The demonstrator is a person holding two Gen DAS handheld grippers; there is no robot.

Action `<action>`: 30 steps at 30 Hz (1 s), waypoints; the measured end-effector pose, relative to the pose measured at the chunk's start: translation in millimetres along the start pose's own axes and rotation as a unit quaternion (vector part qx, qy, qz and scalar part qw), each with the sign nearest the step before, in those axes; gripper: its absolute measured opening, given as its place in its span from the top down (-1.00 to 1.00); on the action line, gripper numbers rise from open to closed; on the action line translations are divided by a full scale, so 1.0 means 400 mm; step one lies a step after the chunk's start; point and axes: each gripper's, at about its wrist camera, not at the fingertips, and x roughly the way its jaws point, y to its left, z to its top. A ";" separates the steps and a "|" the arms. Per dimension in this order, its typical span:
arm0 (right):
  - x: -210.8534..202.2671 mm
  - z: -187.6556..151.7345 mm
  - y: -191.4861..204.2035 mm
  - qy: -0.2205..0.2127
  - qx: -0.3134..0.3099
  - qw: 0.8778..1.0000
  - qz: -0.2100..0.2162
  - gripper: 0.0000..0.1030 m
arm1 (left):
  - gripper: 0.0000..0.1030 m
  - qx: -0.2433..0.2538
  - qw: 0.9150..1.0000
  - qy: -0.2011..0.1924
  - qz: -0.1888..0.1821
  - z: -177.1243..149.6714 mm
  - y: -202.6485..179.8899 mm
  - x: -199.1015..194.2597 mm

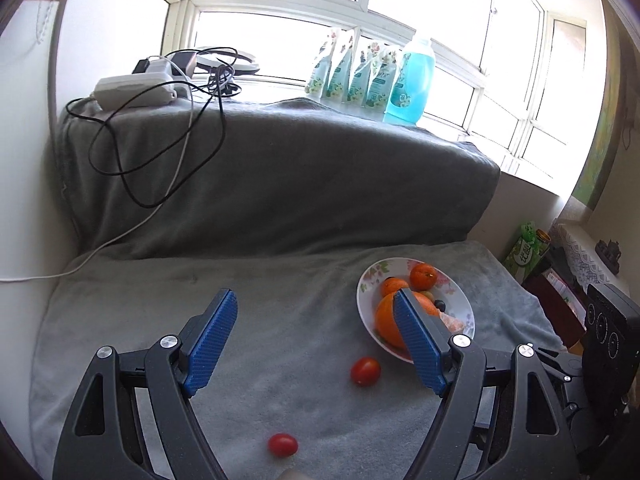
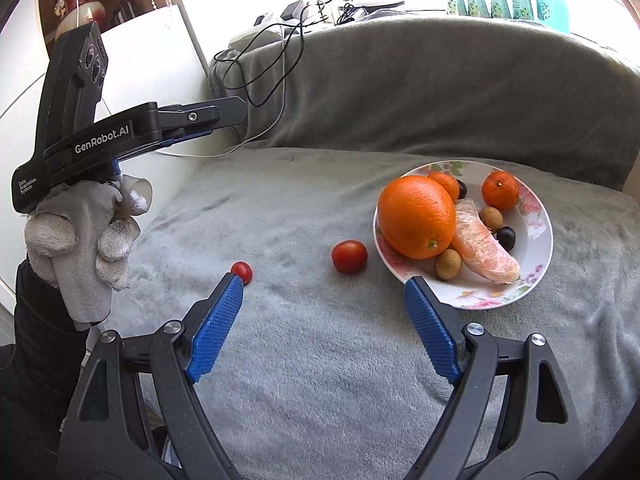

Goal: Organize fruits
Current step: 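Withdraw both tools from the plate toward the red cherry tomatoes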

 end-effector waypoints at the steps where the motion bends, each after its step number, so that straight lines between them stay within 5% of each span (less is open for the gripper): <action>1: 0.008 -0.001 0.005 0.003 0.002 1.000 0.002 -0.66 | -0.55 -0.002 1.000 -0.002 0.002 -0.006 0.007 -0.009; 8: 0.055 -0.006 0.029 0.017 0.023 1.000 0.007 -0.63 | -0.55 -0.021 1.000 -0.005 0.008 -0.053 0.058 -0.049; 17: 0.113 -0.007 0.016 0.033 0.075 0.996 -0.027 -0.12 | -0.55 -0.042 0.999 -0.001 0.000 -0.128 0.102 -0.071; 22: 0.142 -0.002 0.005 0.038 0.095 0.994 -0.042 -0.08 | -0.54 -0.036 0.999 0.025 -0.012 -0.179 0.099 -0.046; 30: 0.198 0.014 0.004 0.053 0.092 0.992 -0.070 0.08 | -0.25 -0.020 0.997 0.064 -0.034 -0.240 0.081 -0.003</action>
